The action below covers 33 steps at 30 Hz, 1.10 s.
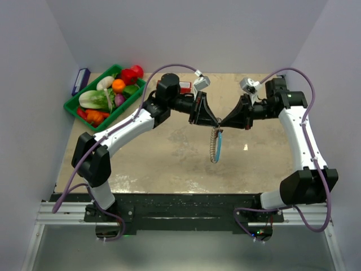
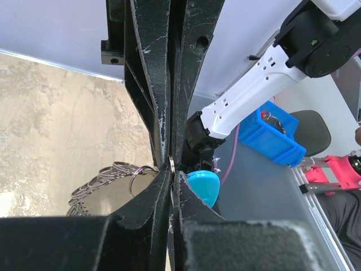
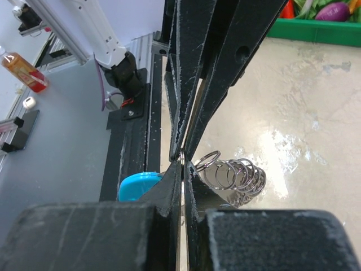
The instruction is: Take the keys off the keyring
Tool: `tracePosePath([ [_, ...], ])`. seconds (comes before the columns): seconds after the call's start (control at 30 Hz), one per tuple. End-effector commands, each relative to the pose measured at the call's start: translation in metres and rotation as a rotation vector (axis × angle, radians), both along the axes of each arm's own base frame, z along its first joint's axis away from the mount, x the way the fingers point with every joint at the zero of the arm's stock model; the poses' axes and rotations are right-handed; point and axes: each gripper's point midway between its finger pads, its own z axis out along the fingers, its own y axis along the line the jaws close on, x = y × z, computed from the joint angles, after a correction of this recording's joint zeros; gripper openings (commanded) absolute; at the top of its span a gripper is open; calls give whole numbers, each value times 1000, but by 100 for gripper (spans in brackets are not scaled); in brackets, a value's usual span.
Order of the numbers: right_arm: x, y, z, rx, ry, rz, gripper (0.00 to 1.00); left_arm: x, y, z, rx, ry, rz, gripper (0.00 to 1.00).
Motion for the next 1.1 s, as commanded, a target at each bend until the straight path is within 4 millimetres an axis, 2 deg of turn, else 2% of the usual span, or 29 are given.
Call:
tracePosePath([
  [0.0,14,-1,19,-52,-74,-47,0,2,-2,18,-39,-63,8,13],
  [0.03,14,0,21,-66,-39,-73,0,3,-2,18,-39,-68,11,14],
  [0.07,16,0,23,-78,-49,-95,0,3,-2,18,-38,-67,12,15],
  [0.1,22,0,32,-80,-142,-130,0,2,-2,17,-36,-65,11,16],
  [0.13,23,3,34,-83,-85,-178,0,2,-2,18,-38,-67,11,18],
  [0.2,25,4,41,-99,-125,-220,0,2,-2,18,-37,-66,9,18],
  [0.27,25,7,37,-151,-146,-214,0,2,-2,19,-37,-66,8,19],
  [0.3,16,6,40,-175,-114,-200,0,1,-2,19,-36,-65,8,20],
  [0.37,23,2,31,-236,-132,-188,0,1,-1,20,-37,-70,7,21],
  [0.6,24,-8,33,-361,-163,-233,0,4,1,19,-14,-110,34,22],
  [0.8,17,-18,32,-447,-182,-219,0,19,4,22,31,-203,102,22],
  [0.93,11,-23,31,-491,-189,-210,0,29,6,29,38,-274,143,22],
  [1.07,10,-26,26,-526,-195,-217,0,30,4,39,27,-293,142,22],
])
